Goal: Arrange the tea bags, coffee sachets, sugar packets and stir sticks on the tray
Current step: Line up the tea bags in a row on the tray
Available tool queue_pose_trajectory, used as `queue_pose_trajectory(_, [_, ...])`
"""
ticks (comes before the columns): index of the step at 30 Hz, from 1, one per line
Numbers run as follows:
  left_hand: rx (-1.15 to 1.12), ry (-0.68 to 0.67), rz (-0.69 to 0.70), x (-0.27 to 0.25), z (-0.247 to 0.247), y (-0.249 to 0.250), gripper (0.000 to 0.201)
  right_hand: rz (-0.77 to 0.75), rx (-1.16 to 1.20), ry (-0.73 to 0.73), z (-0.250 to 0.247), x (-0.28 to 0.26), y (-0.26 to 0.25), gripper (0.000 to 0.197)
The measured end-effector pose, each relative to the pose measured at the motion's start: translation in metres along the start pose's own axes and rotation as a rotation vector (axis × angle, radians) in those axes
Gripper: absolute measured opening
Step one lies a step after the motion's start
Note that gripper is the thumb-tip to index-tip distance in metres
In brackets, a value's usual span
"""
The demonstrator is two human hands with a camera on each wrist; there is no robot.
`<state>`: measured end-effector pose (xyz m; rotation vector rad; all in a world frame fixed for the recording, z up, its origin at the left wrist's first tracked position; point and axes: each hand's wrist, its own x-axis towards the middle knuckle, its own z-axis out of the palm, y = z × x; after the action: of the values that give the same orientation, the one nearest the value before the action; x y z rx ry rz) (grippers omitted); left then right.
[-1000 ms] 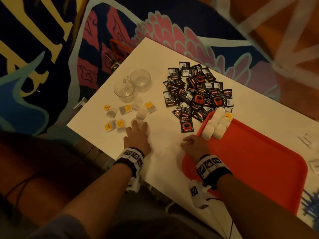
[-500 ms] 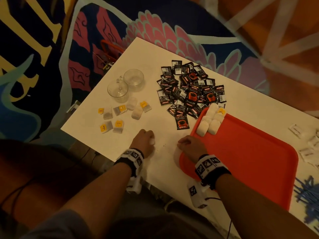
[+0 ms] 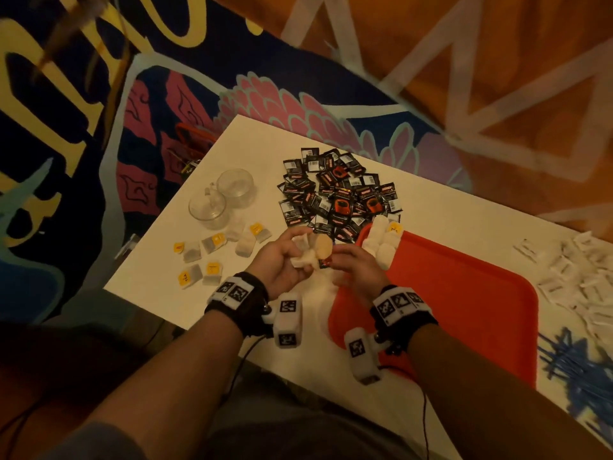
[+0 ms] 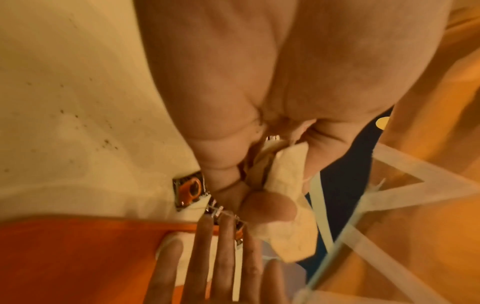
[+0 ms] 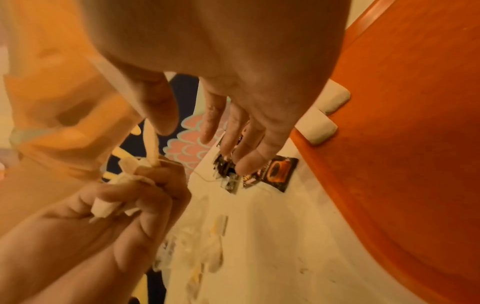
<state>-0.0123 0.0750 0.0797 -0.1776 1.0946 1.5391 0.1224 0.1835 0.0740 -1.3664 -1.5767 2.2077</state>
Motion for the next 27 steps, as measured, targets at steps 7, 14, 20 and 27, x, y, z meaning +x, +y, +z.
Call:
queue_pose_trajectory(7, [0.009,-0.111,-0.015,-0.002,0.041,0.004,0.044,-0.212,0.115,0.028,-0.009,-0.016,-0.03,0.015])
queue_pose_trajectory(14, [0.013,-0.124,-0.059,0.004,0.07,-0.001,0.022,-0.33,-0.144,0.22,-0.033,-0.018,-0.043,0.018])
queue_pose_trajectory(20, [0.305,0.002,-0.008,0.02,0.085,-0.003,0.026,-0.3,0.024,0.255,-0.062,-0.025,-0.059,0.019])
queue_pose_trajectory(27, [1.094,-0.108,0.558,0.023,0.117,0.011,0.007,-0.328,-0.188,0.194,-0.092,-0.029,-0.072,0.018])
